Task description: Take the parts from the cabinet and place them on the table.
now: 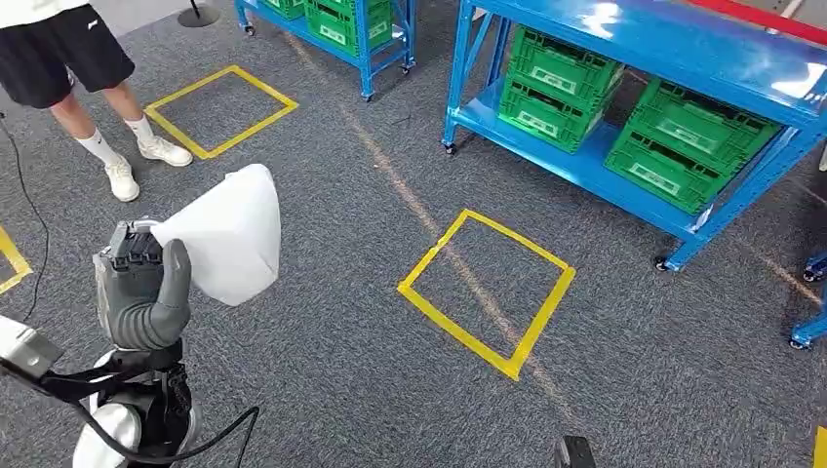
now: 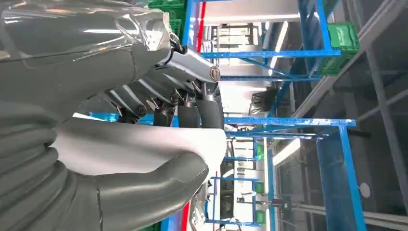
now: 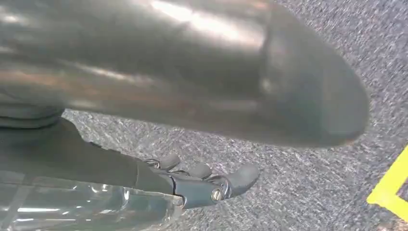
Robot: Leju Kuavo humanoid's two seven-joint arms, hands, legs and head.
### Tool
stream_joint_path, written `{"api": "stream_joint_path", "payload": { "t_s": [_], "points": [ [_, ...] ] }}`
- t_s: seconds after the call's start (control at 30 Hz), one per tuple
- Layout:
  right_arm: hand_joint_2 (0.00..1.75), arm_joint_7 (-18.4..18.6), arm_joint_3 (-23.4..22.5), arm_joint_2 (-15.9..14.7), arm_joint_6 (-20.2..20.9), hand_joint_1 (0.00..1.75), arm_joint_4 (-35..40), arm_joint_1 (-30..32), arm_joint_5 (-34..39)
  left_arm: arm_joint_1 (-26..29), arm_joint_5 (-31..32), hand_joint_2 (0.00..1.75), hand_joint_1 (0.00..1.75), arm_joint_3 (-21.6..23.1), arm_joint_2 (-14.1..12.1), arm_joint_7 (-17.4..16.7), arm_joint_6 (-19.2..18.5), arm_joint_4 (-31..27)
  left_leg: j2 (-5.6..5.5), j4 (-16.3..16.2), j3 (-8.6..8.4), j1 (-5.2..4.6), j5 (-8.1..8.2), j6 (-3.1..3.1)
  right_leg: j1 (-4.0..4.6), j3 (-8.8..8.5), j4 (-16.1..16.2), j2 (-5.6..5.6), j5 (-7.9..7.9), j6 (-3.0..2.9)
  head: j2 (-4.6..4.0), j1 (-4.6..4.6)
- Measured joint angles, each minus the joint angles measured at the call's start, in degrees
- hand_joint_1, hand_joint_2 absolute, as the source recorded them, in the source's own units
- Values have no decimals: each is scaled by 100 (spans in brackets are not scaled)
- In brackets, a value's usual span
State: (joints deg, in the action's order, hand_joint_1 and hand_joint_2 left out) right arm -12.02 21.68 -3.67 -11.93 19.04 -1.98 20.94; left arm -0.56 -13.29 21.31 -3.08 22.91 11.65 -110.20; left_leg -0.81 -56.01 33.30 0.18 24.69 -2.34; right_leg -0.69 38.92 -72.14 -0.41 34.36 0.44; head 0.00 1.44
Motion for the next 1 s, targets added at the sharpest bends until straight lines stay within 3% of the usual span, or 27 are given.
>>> {"api": "stream_joint_path", "payload": {
  "t_s": [0.03, 0.07, 0.1, 0.17, 0.2, 0.23, 0.33, 0.37, 0.4, 0.47, 0.53, 0.57, 0.6, 0.67, 0.7, 0.73, 0.8, 0.87, 0.9, 0.93, 1.0],
  "points": [
    [0, 0, 0, -2, -15, 0, 0, 9, 0, 0, -15, 175, 175, 11, 0, -9, -6, 26, -47, -5, 8, -9, -3, -4, -1, 159, -306, 9, 58, 20, 0, 2],
    [0, 0, 0, -4, -17, 0, 0, 14, 4, 0, -37, 175, 175, 24, 0, -11, -7, 50, -94, -6, 7, -14, -4, -5, 0, 159, -273, 11, 1, 53, 0, 2],
    [0, 0, 0, -4, -20, 0, 0, 13, 4, -4, -41, 175, 175, 31, 0, -13, -7, 68, -140, -8, 1, -16, -4, -4, 0, 21, 21, 16, -150, 98, 0, 2],
    [0, -2, 2, -11, -22, 0, 0, 6, 11, -22, -44, 175, 175, 48, 0, -13, -7, 87, -236, -30, -5, -19, -2, 1, 0, -526, 1159, 104, -600, 162, 0, 0],
    [0, -2, 2, -20, -24, 0, 0, 0, 13, -28, -44, 175, 175, 59, 0, -13, -7, 92, -266, -39, 9, -19, 1, 12, -1, -707, 1571, 243, -708, 127, 0, -4],
    [0, -2, 2, -26, -24, 0, 0, -2, 15, -31, -44, 175, 175, 63, 0, -18, -7, 98, -307, -65, 20, -62, 12, 48, 17, -707, 1600, 211, -741, 55, 0, 2],
    [0, -2, 2, -33, -31, 0, 0, -15, 41, -30, -50, 175, 175, 63, 0, -15, -6, 109, -354, -43, 41, -27, -11, 133, 58, -738, 1589, 148, -752, -23, 0, 2],
    [0, -2, 4, -7, -28, 0, 4, -19, 50, -32, -50, 175, 175, 68, -2, -15, -7, 105, -360, -76, 62, -34, 13, 167, -28, -761, 1646, 102, -797, -84, 0, -2],
    [0, -9, 2, -13, -26, 0, 2, -18, 57, -31, -50, 175, 175, 72, -7, -15, 0, 105, -215, -209, 134, -49, 124, 200, -23, -774, 1647, 81, -794, -101, 0, 11],
    [0, -30, 2, -15, -26, 0, 2, 0, 72, -49, -50, 175, 175, 81, -7, -13, 17, 107, -5, -1068, 516, -2, 578, 269, -20, -785, 1644, 26, -780, -130, 0, 44],
    [0, -44, 2, -20, -26, 0, 2, 20, 79, -44, -50, 175, 175, 94, -9, -15, 24, 135, 43, -1945, 950, 35, 884, 314, -16, -780, 1639, -51, -774, -128, 0, 48],
    [0, -46, 2, -20, -26, 0, 2, 23, 81, -43, -50, 175, 175, 98, -11, -13, 26, 146, 55, -1992, 983, 50, 836, 324, -17, -784, 1639, -84, -770, -130, 0, 46],
    [0, -48, 2, -20, -26, 0, 0, 22, 81, -43, -50, 175, 175, 101, -13, -15, 26, 151, 70, -1785, 890, 60, 685, 324, -17, -790, 1639, -108, -767, -129, 0, 48],
    [0, -52, 2, -15, -26, 0, 2, 17, 81, -47, -50, 175, 175, 113, -13, -15, 26, 151, 167, -642, 300, 59, 149, 297, -17, -825, 1639, -164, -747, -111, 0, 50],
    [0, -55, 4, -11, -26, 0, 2, 19, 81, -51, -50, 175, 175, 116, -13, -13, 26, 151, 345, -158, 31, 38, 26, 262, -9, -844, 1640, -182, -733, -91, 0, 48],
    [0, -57, 2, -11, -26, 0, 2, 19, 81, -59, -50, 175, 175, 118, -13, -15, 26, 151, 393, -67, -21, -18, 92, 239, 61, -829, 1622, -199, -709, -50, 0, 44],
    [0, -59, 4, -13, -26, 0, 2, 23, 81, -54, -50, 175, 175, 125, -13, -13, 26, 153, 287, -76, -4, -27, 77, 194, 50, -826, 1637, -271, -712, -21, 0, 39],
    [0, -59, 4, -7, -26, 0, 2, 16, 81, -59, -50, 175, 175, 125, -22, -11, 26, 149, 199, -5, -10, -23, 35, 108, 49, -858, 1664, -352, -705, 48, 0, 39],
    [0, -61, 4, -11, -26, 0, 2, 16, 81, -55, -50, 175, 175, 131, -19, -11, 24, 144, 162, 39, -51, 13, 1, 65, 21, -787, 1557, -249, -621, 49, 0, 33],
    [0, -63, 7, -11, -26, 0, 2, 16, 81, -85, -50, 175, 175, 133, -20, -11, 20, 142, 132, 49, -47, 19, -16, 24, 15, -645, 1233, -116, -446, 15, 0, 13],
    [0, -63, 7, -24, -26, 0, 0, 29, 81, -84, -50, 175, 175, 135, -13, -11, 20, 151, 40, 47, -29, 14, -21, 15, 14, -167, 238, -9, -51, -25, 0, -7]
  ]
}}
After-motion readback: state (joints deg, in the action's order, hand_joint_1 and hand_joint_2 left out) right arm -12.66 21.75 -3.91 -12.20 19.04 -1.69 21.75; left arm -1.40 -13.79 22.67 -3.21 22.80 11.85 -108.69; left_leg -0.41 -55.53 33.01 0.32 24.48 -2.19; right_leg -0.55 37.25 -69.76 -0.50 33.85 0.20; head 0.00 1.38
